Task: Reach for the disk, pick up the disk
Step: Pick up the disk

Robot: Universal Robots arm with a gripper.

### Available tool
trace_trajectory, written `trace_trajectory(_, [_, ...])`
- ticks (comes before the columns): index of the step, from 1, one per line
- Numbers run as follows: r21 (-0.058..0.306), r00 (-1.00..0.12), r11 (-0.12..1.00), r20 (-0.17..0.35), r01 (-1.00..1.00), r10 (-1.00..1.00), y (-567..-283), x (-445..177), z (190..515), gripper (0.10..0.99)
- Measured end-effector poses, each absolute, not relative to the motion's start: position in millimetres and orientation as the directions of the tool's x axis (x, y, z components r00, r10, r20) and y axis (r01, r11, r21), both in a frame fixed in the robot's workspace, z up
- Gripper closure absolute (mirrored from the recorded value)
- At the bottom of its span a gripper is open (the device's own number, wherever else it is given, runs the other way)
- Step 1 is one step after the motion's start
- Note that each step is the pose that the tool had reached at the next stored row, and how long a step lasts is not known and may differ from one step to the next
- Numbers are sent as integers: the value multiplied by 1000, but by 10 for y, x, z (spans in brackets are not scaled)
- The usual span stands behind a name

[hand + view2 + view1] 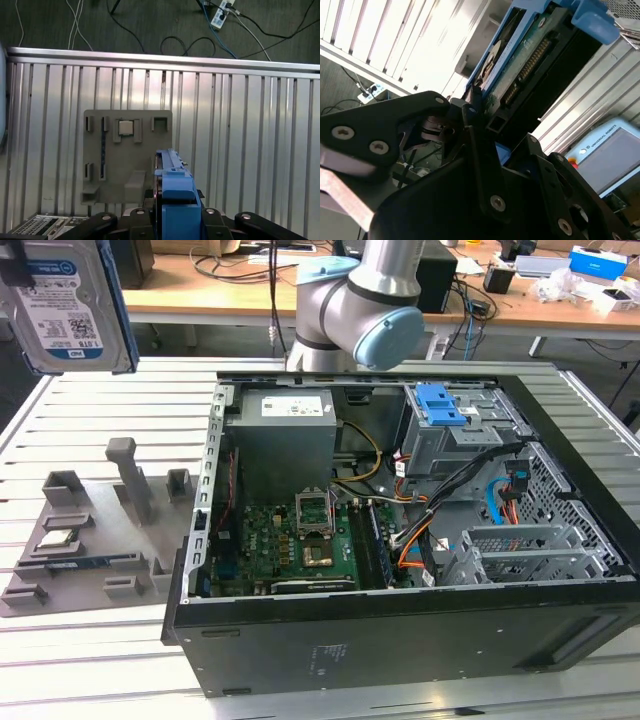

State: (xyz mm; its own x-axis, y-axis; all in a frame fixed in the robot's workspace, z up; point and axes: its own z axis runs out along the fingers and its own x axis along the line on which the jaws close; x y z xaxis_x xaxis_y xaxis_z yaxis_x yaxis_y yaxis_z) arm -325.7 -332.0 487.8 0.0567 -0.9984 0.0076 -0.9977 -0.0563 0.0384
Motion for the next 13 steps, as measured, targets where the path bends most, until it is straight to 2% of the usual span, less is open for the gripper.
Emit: trace_trajectory(13, [39, 57, -56, 8, -998, -998, -3318, -2571, 4879, 722])
